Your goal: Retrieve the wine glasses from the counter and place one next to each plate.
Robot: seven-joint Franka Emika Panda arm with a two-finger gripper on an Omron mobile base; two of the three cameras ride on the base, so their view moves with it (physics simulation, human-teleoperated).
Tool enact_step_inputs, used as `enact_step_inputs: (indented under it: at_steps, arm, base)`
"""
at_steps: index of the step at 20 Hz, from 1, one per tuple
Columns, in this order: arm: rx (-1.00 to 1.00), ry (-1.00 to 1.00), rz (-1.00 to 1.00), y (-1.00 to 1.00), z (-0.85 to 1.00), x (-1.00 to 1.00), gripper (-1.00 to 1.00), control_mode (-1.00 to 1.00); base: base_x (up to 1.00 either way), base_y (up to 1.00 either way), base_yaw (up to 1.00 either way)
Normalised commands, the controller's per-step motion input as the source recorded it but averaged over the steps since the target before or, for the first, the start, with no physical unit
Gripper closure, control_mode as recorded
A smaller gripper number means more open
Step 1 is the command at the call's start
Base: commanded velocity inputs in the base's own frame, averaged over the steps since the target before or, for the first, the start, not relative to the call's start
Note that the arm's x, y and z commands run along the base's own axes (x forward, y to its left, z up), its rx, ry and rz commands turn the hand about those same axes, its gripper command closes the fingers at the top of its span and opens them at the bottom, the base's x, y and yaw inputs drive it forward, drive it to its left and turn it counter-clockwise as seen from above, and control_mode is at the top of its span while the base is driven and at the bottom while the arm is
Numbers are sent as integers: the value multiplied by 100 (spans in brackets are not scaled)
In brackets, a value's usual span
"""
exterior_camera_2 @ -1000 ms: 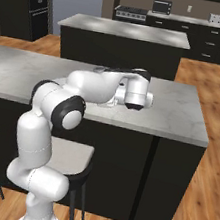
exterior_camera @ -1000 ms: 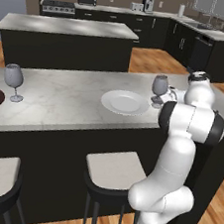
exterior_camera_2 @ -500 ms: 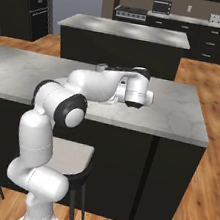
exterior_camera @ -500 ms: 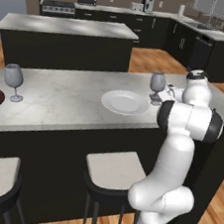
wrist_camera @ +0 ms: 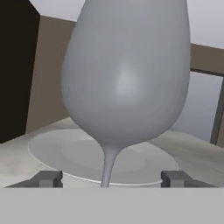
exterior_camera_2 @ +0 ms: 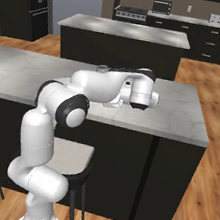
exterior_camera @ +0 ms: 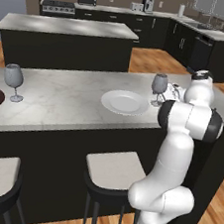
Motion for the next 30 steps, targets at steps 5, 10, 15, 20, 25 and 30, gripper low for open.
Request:
enact_step_inputs:
  at_steps: [5, 10, 15, 20, 25, 30]
  arm:
    - [0, -1, 0, -8, 0, 0, -100, -100]
    - [0, 7, -2, -8, 0, 2, -100, -100]
    - [0, 13, -4, -30, 19, 2, -100, -100]
    - [0, 9, -13, -35, 15, -8, -100, -100]
    - [-6, -26, -13, 0, 19, -85, -100, -100]
    - [-13, -37, -14, 8, 4, -100, -100, -100]
  base:
    - [0, 0, 0]
    - [0, 0, 0]
    - [0, 0, 0]
    - [0, 0, 0]
    - [0, 0, 0]
    - [0, 0, 0]
